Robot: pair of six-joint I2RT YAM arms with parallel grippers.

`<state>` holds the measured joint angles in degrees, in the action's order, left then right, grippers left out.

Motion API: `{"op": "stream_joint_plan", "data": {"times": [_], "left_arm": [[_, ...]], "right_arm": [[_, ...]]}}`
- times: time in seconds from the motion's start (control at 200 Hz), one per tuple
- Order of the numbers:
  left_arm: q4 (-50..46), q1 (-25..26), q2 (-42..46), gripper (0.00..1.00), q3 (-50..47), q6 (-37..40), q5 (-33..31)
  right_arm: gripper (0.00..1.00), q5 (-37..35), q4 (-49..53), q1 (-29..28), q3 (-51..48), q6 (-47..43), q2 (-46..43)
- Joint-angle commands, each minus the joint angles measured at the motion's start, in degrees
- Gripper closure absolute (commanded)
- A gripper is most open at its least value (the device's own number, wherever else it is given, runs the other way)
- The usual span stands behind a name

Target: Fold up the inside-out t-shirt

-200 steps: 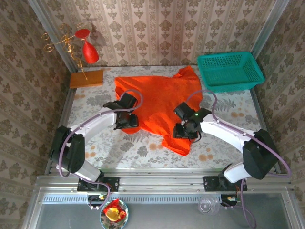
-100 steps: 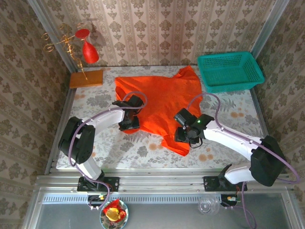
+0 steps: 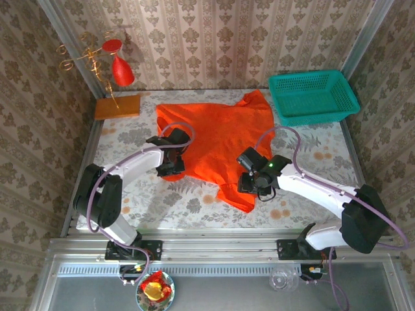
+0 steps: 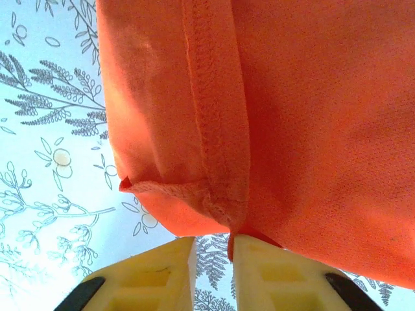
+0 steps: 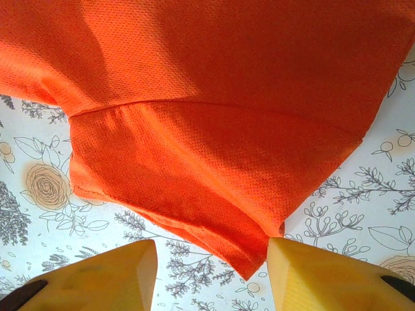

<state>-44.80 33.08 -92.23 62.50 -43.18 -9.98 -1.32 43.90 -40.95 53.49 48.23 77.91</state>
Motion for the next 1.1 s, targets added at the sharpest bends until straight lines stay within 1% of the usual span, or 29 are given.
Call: {"op": "stream_joint_plan", "data": {"times": [0.0,0.05,0.075,0.235,0.33,0.54,0.665,0.725,0.835,0.95,1.095], "left_arm": [[-1.26,-0.82,-1.52,0.66,2.07,1.14,-0.23],[-1.26,-0.91,-2.16,0.58,2.42,1.42,-0.22],[-1.14,-0.91,-2.41,0.57,2.49,1.50,-0.22],[-0.56,-1.24,-3.72,0.55,2.50,1.90,0.31],[-1.02,-1.44,-4.49,0.51,2.80,2.31,-0.19],[-1.57,-1.88,-6.17,0.46,5.00,3.60,0.33],[-3.33,-2.10,-7.56,0.48,6.78,4.37,-0.88],[-4.29,-2.30,-7.88,0.47,7.27,4.58,-1.93],[-5.03,-2.65,-7.62,0.49,7.42,5.29,-1.64],[-5.72,-2.58,-6.63,0.56,7.16,5.56,-0.85],[-6.25,-2.58,-4.47,0.68,6.11,5.30,-0.67]], "right_arm": [[0.50,-1.49,2.07,-0.43,-0.63,1.24,-0.65],[0.50,-1.40,2.15,-0.44,-0.67,1.21,-0.65],[0.50,-1.33,2.15,-0.44,-0.67,1.21,-0.65],[0.50,-1.39,2.24,-0.45,-1.19,1.48,-1.03],[0.50,-1.31,2.33,-0.46,-1.53,1.69,-1.13],[0.50,-1.20,2.33,-0.59,-2.34,1.81,-1.58],[0.50,-1.42,2.51,-0.61,-2.52,2.03,-2.24],[0.50,-1.73,2.75,-0.61,-2.52,1.99,-2.59],[0.51,-2.03,3.38,-0.57,-2.43,2.15,-3.42],[0.50,-2.36,3.91,-0.61,-2.35,2.25,-4.23],[0.51,-2.81,4.53,-0.60,-2.17,2.45,-4.93]]}}
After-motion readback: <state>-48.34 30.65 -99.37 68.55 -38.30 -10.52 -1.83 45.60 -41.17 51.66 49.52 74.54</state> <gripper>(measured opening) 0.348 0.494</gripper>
